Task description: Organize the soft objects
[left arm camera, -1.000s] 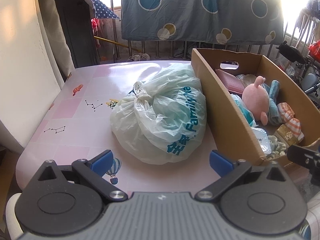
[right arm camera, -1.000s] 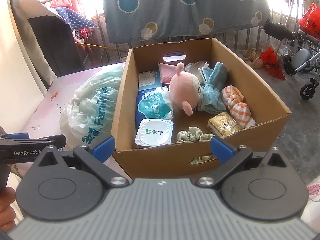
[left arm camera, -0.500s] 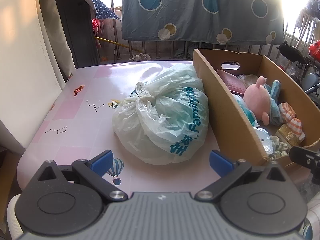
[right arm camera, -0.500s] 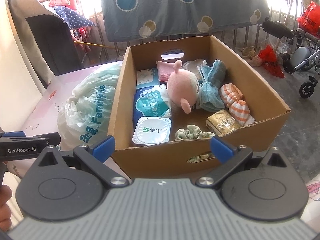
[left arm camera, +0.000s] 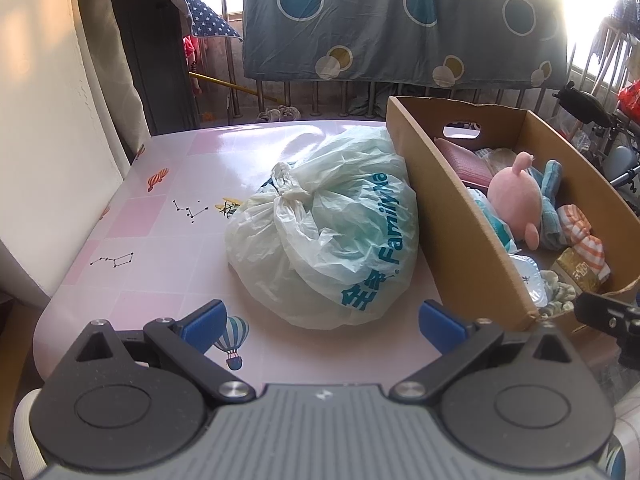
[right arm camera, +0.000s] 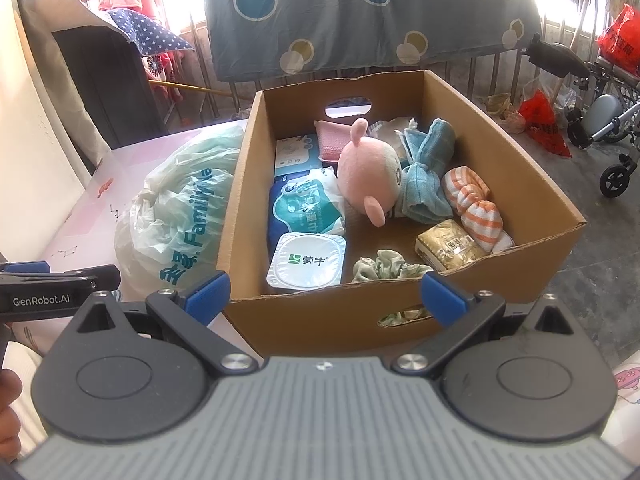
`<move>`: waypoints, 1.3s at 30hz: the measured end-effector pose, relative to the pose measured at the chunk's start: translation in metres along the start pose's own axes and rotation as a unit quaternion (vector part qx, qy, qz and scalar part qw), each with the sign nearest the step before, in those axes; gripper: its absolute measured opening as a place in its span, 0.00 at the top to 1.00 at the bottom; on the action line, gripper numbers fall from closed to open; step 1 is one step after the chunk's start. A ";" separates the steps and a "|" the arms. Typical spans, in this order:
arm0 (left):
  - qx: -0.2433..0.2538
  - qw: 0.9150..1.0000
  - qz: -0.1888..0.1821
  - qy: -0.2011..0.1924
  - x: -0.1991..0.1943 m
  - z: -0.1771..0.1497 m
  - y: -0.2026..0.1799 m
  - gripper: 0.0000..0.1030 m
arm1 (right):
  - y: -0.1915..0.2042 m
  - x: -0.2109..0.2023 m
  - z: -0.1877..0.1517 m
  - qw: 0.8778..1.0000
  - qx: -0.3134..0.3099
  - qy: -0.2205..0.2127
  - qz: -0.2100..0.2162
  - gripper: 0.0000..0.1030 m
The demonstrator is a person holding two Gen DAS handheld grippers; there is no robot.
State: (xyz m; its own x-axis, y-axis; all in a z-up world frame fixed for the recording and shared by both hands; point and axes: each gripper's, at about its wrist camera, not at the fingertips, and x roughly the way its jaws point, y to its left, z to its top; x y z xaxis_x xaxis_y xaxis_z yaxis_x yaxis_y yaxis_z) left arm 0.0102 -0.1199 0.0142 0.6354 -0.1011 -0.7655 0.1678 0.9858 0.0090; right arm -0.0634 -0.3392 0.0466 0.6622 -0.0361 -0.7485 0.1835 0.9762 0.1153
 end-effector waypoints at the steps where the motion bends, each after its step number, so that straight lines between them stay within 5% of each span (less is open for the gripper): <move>1: 0.000 1.000 -0.001 0.000 0.000 0.000 0.000 0.00 | 0.000 0.000 0.000 1.000 0.001 0.000 0.000 0.01; 39: -0.004 1.000 -0.006 0.008 0.000 0.001 0.002 0.00 | -0.002 0.005 0.000 1.000 -0.006 0.006 0.008 0.01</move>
State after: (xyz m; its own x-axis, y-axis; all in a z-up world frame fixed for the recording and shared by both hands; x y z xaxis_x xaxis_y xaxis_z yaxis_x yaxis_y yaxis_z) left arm 0.0112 -0.1183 0.0150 0.6218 -0.1112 -0.7752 0.1696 0.9855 -0.0054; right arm -0.0609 -0.3408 0.0428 0.6569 -0.0175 -0.7538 0.1643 0.9790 0.1204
